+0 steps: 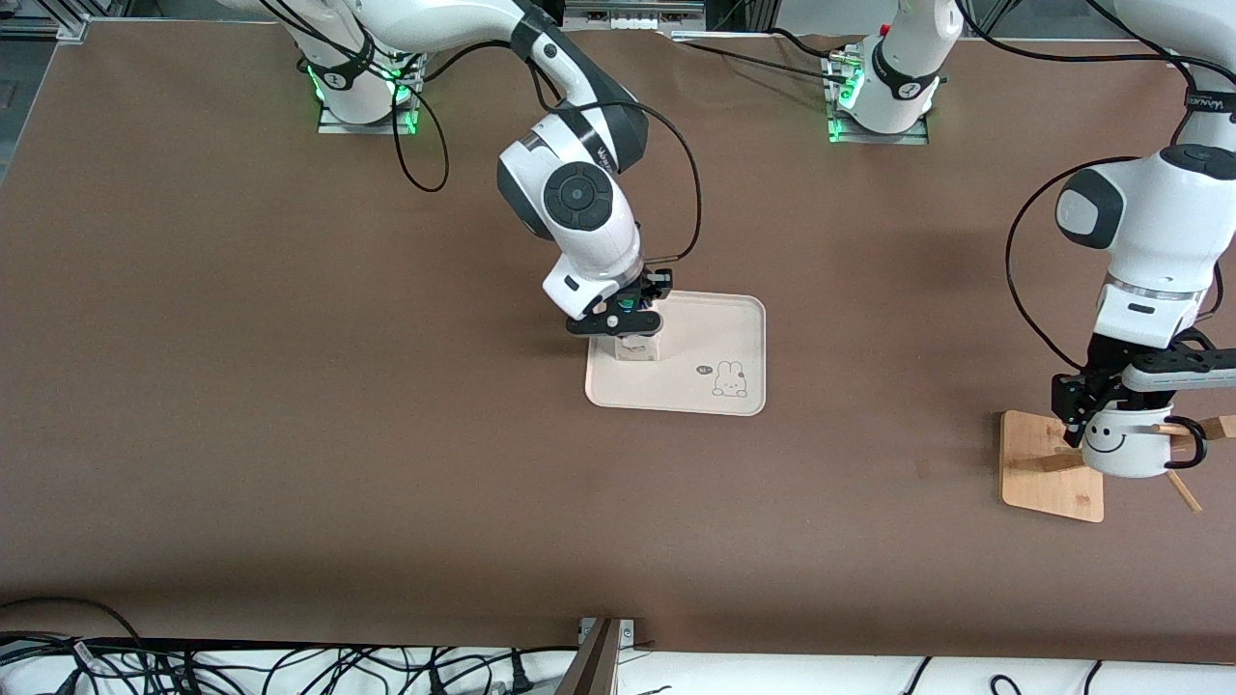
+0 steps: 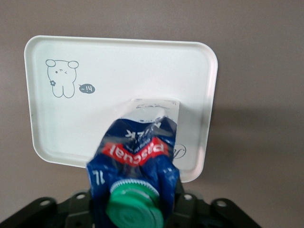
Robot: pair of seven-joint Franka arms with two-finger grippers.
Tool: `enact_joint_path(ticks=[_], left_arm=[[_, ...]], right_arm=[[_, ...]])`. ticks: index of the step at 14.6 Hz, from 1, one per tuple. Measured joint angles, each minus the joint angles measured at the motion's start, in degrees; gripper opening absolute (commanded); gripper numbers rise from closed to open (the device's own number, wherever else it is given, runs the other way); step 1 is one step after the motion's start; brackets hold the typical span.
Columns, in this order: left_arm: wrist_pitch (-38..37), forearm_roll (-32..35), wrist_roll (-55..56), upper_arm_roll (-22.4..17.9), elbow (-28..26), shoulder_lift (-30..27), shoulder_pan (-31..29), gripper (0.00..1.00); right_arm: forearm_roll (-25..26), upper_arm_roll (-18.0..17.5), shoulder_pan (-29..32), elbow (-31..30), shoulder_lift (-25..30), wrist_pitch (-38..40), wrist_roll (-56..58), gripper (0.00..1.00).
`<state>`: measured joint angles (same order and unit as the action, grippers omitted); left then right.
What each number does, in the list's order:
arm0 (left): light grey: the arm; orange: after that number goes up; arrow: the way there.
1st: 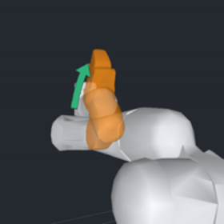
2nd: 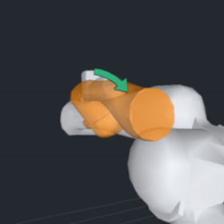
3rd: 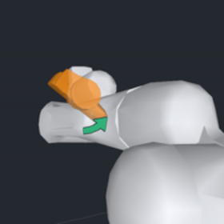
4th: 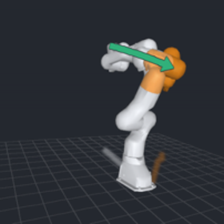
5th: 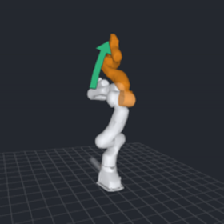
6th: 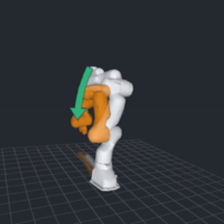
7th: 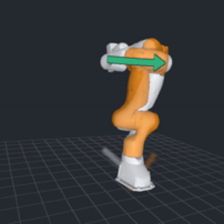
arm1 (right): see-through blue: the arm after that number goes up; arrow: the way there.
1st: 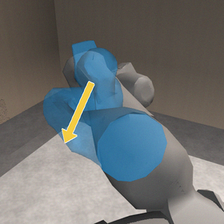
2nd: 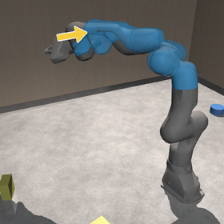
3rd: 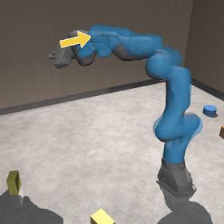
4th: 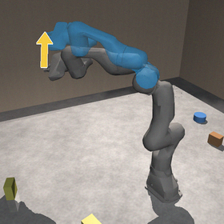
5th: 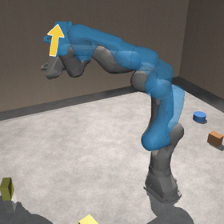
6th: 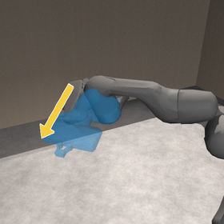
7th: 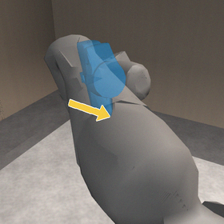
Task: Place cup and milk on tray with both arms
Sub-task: 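Lower the carton onto the tray while the left gripper grasps the mug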
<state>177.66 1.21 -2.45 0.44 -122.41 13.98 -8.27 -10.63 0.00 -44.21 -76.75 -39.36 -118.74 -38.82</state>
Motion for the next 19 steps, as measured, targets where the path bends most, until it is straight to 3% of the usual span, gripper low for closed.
enact_joint_path(ticks=[2,4,7,10,13,17,19], left_arm=[[0.00,0.00,-0.05,0.00,0.11,0.31,0.00,0.41],[0.01,0.00,-0.05,-0.01,0.19,0.42,0.00,0.21],[0.01,0.00,-0.09,-0.09,0.31,0.52,0.00,0.00],[0.10,0.01,-0.10,-0.01,0.38,0.54,0.07,0.00],[0.12,0.01,-0.10,-0.02,0.46,0.54,0.08,0.00],[0.22,0.08,-0.10,0.16,1.53,0.39,0.54,0.00],[0.26,0.09,-0.10,0.39,1.79,0.10,1.63,0.00]], right_arm=[[0.00,0.00,-0.02,0.09,0.00,0.00,-0.05,1.00],[0.00,0.01,-0.02,0.30,0.00,0.00,-0.09,1.00],[0.00,0.01,-0.07,0.52,0.01,0.02,-0.18,1.00],[0.00,0.07,-0.15,1.39,0.79,0.84,-0.68,1.00],[0.03,1.75,-0.16,2.52,4.51,7.44,-2.83,1.00],[0.39,8.29,1.39,8.71,11.28,23.47,-2.66,1.00],[0.55,13.44,2.32,10.92,13.32,29.14,1.79,1.00]])
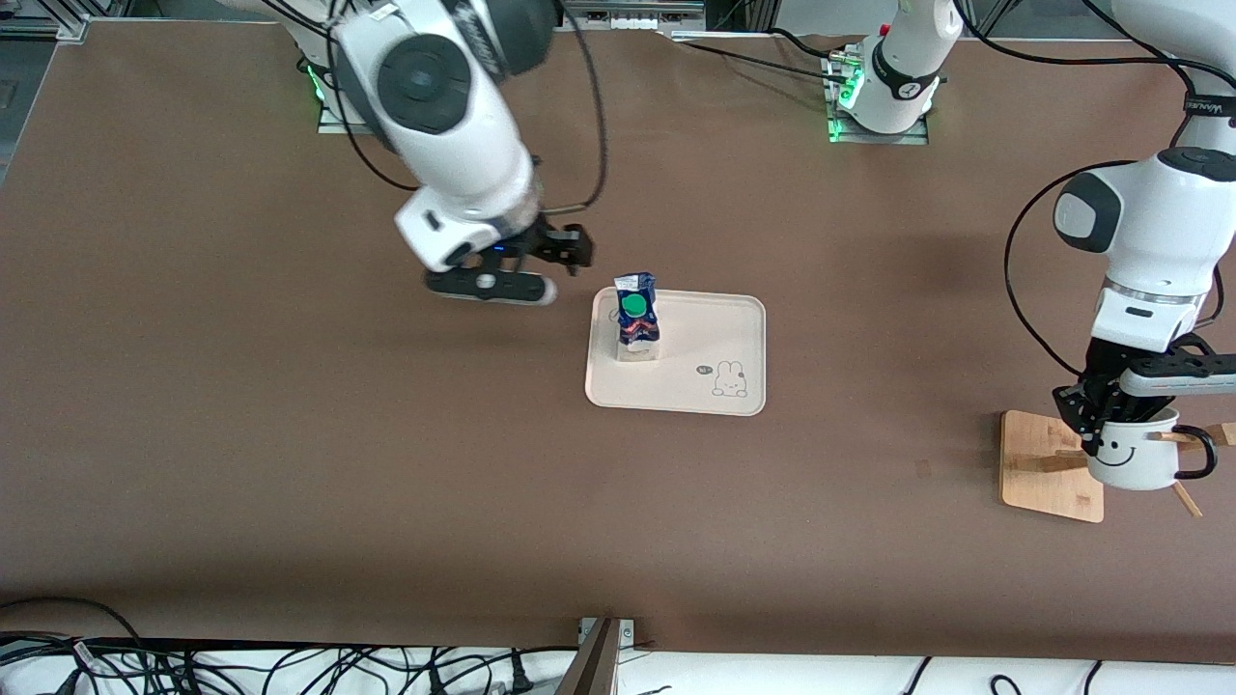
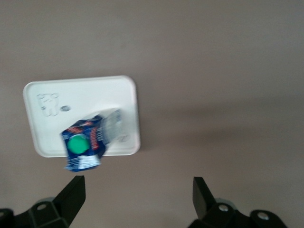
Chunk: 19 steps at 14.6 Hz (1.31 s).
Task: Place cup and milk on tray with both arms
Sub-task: 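Lower the carton onto the tray while the left gripper grasps the mug, then open the right gripper and withdraw while the left gripper lifts the mug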
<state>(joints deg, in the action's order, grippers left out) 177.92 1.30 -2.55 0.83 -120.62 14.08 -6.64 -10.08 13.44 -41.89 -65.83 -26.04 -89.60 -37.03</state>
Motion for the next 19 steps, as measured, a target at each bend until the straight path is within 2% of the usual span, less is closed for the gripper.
enact_joint_path(ticks=[3,5,10,12,14,16,17,19], left_arm=[[-0.01,0.00,0.02,0.24,0.03,-0.68,1.63,0.00],[0.01,0.03,0.01,1.25,0.36,-0.99,2.49,0.00],[-1.06,0.04,0.06,6.36,0.90,-0.88,4.25,0.00],[-7.10,0.04,0.06,9.02,1.36,-0.86,4.92,0.00],[-17.77,0.04,0.08,11.37,3.78,-0.85,5.98,0.00],[-27.58,0.05,0.13,12.49,6.62,-0.75,7.74,0.00],[-30.48,0.05,0.13,13.01,7.30,-0.53,8.62,0.00],[-32.60,0.05,0.14,14.09,7.57,0.98,10.23,0.00]], right_arm=[[-0.01,9.27,0.92,0.50,1.06,1.95,10.02,1.00],[-0.06,12.54,2.94,0.48,1.07,3.07,15.42,1.00],[-0.08,12.92,7.78,0.31,0.50,3.46,17.23,1.00],[-0.08,12.97,9.84,0.30,0.12,3.46,17.24,1.00],[-0.04,13.00,11.75,0.13,0.10,4.01,17.29,1.00],[0.21,11.33,15.19,-0.34,0.82,6.10,17.29,1.00],[1.66,7.66,19.06,-0.71,1.83,6.58,17.29,1.00],[7.65,-4.05,29.10,-2.33,4.71,7.01,17.32,1.00]])
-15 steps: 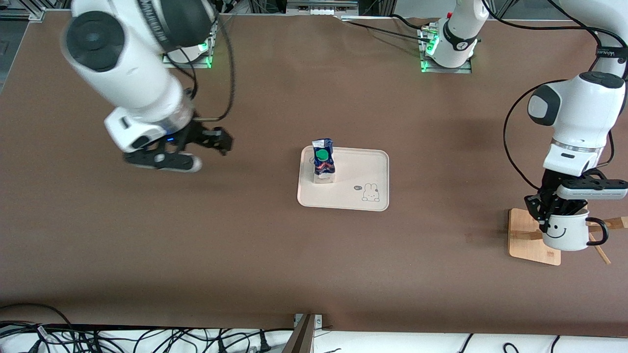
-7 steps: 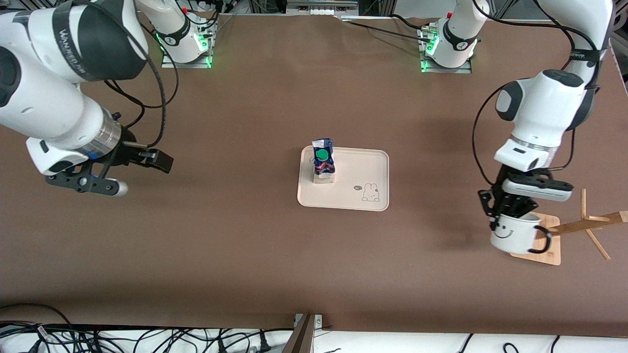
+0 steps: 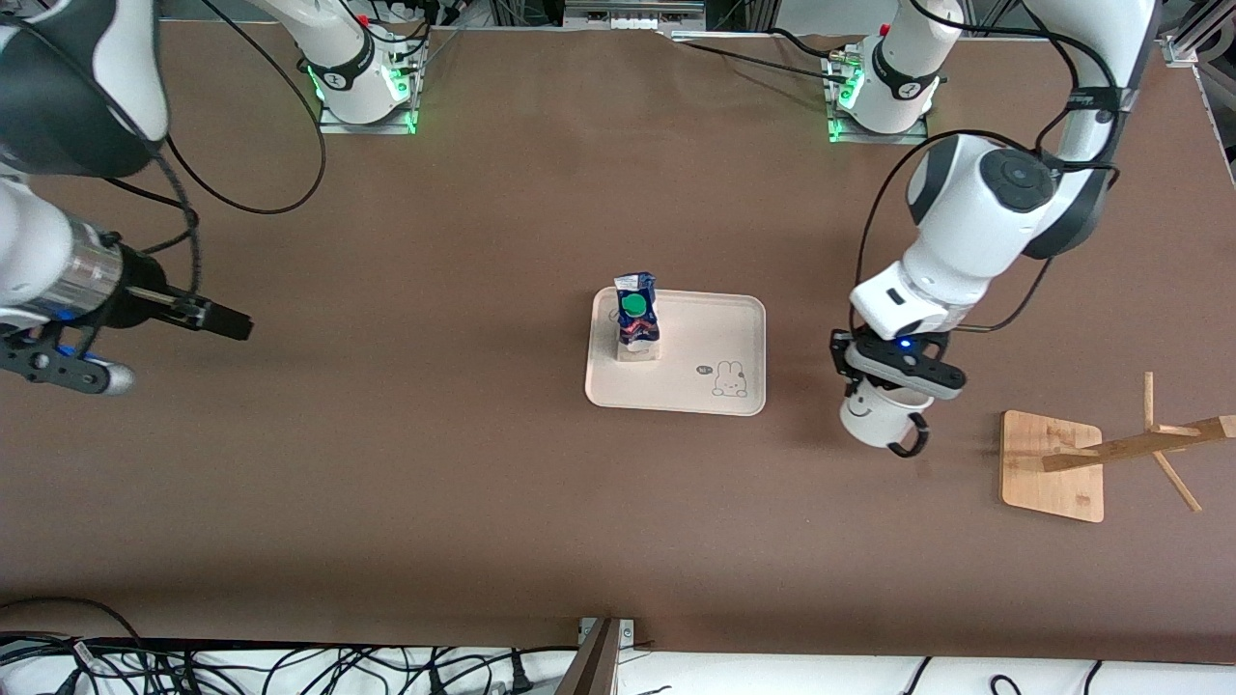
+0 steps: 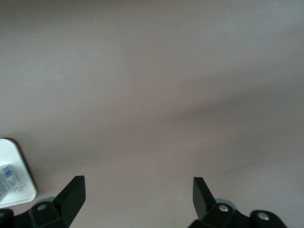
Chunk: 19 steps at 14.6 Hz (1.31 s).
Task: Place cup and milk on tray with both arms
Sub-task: 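Open the right gripper and withdraw while the left gripper lifts the mug, then carry the white mug with the left gripper and lower it onto the tray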
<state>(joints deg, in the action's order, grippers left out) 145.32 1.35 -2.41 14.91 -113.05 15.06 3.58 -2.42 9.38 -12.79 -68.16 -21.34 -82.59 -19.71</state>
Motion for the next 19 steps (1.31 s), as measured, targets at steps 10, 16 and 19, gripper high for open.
enact_joint_path(ticks=[10,16,19], left_arm=[[-23.88,0.00,0.12,0.56,17.19,16.79,9.67,0.00],[-24.62,-0.11,0.50,0.57,18.08,22.01,13.52,0.00],[-25.32,-0.63,0.63,0.58,18.20,22.37,13.53,0.00]], right_arm=[[3.72,-7.96,10.07,-3.70,4.21,-0.88,16.01,1.00],[3.32,-8.43,10.49,-5.56,6.11,-2.78,16.47,1.00],[3.32,-8.43,10.61,-6.56,6.11,-4.40,15.65,1.00]])
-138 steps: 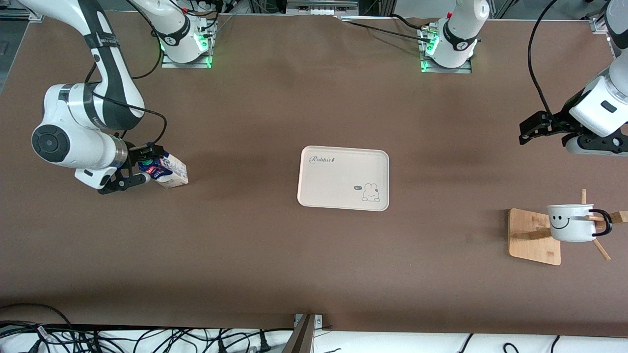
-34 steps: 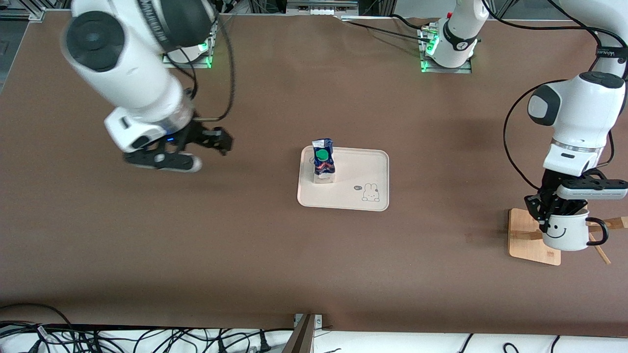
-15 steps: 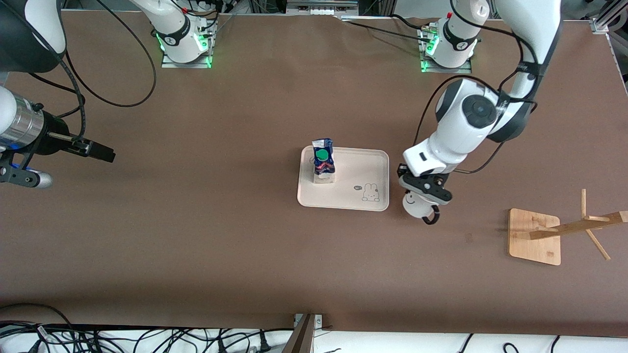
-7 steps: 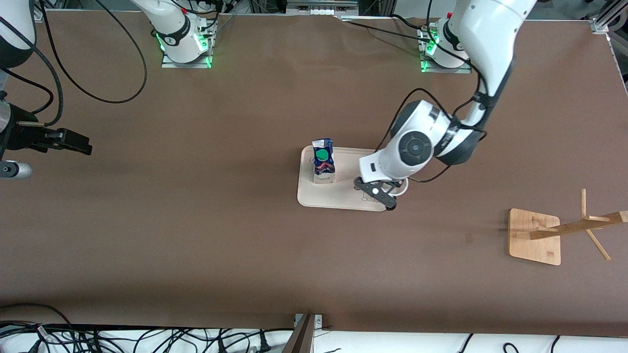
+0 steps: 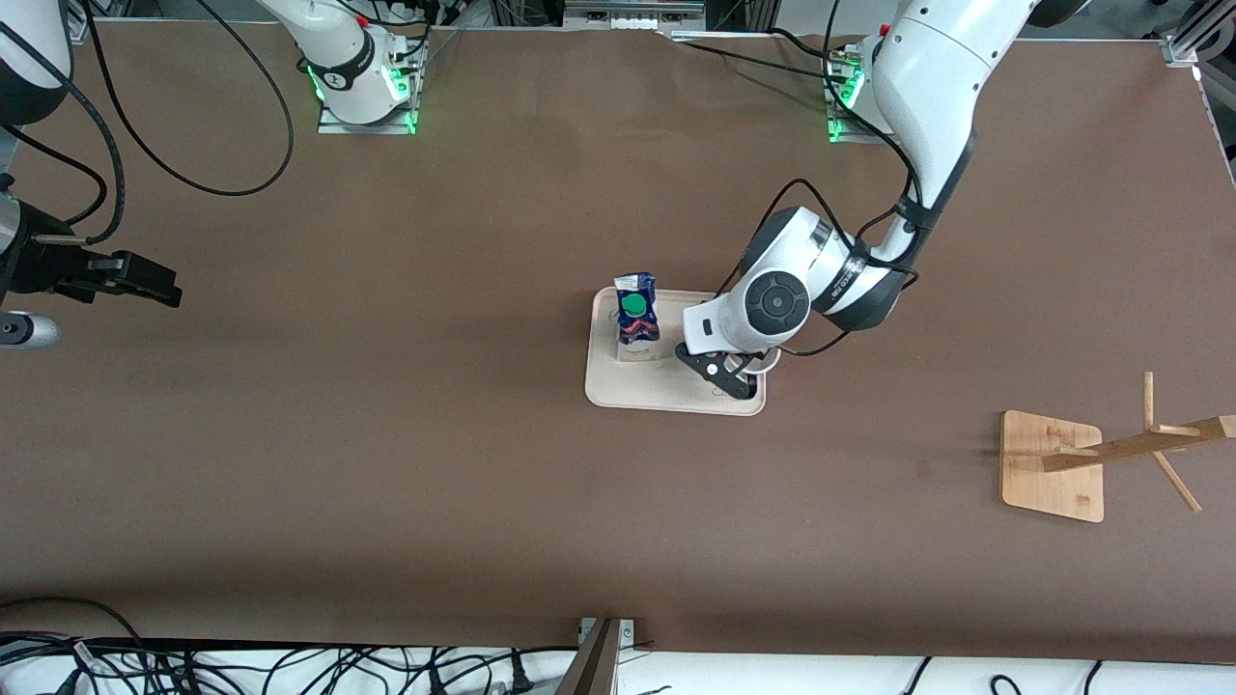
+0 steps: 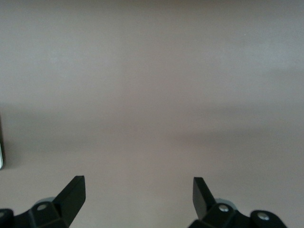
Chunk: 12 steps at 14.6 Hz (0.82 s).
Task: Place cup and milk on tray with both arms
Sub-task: 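Carry the white mug with the left gripper and lower it onto the tray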
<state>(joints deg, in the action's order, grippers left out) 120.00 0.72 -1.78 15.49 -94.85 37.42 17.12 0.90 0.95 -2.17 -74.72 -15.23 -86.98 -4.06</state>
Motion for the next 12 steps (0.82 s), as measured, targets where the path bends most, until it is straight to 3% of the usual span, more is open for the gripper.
enact_joint_path(ticks=[4,5,8,11,12], left_arm=[[-0.01,-0.07,0.93,0.00,0.11,0.53,0.05,0.03],[-0.01,-0.07,1.11,0.00,0.13,0.54,0.05,0.24],[-0.01,-0.09,1.33,0.00,0.15,0.56,0.06,0.36],[-0.01,-1.99,1.79,0.00,0.19,0.60,0.07,0.41],[-0.01,-3.32,1.84,0.00,0.26,0.60,0.07,0.99]], right_arm=[[-0.01,-1.10,0.19,-1.04,0.00,-1.62,-5.48,1.00],[-0.01,-1.63,0.19,-1.06,0.00,-1.63,-6.32,1.00],[-0.01,-2.53,0.18,-1.06,0.01,-1.77,-6.61,1.00],[0.22,-3.46,0.17,-1.06,0.01,-1.77,-2.39,1.00],[0.28,-3.74,0.17,-1.06,0.01,-1.77,-1.89,1.00]])
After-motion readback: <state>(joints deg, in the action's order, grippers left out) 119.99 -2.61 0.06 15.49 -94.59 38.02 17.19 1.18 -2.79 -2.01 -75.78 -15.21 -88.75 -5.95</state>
